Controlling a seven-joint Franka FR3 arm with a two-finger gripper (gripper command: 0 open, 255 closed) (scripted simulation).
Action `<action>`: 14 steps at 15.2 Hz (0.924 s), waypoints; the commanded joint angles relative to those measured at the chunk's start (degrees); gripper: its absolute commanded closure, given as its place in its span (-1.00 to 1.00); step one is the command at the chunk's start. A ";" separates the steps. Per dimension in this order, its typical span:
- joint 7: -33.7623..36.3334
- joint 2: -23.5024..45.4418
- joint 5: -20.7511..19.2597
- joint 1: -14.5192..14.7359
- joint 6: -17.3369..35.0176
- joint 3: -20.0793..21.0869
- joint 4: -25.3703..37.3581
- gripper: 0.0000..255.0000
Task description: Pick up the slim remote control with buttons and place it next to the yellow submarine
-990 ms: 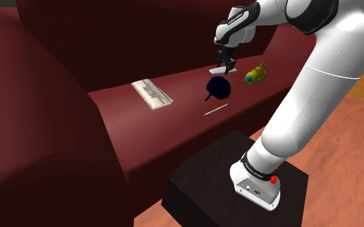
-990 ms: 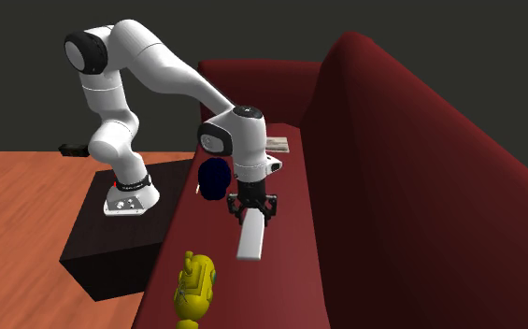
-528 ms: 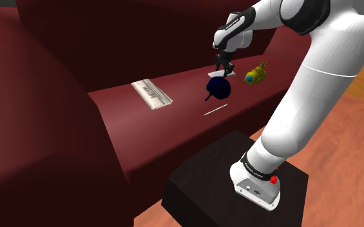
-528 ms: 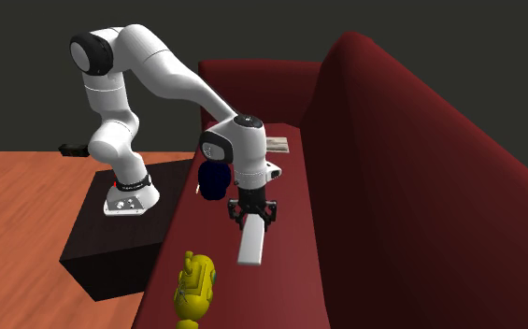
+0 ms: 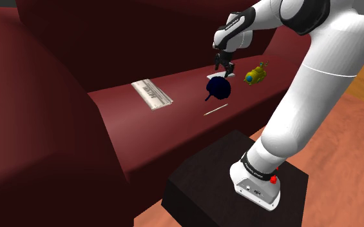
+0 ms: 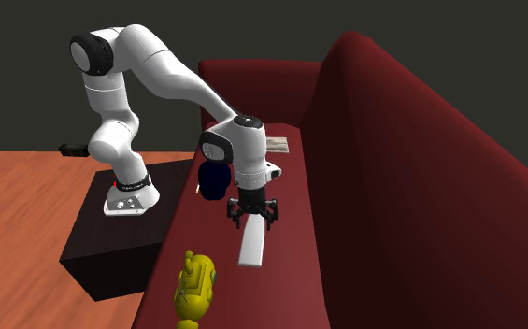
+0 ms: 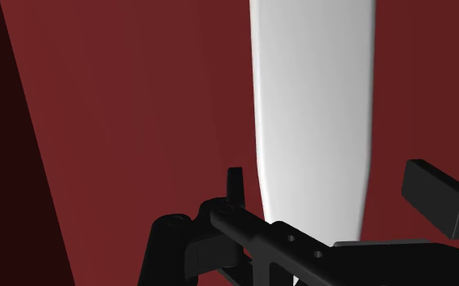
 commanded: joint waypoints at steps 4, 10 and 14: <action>1.24 -2.87 -1.78 0.81 -3.54 -0.25 0.95 -1.00; 2.21 -5.21 -3.15 1.35 -6.78 -0.21 2.06 -1.00; 2.21 -5.21 -3.15 1.35 -6.79 -0.21 2.06 -1.00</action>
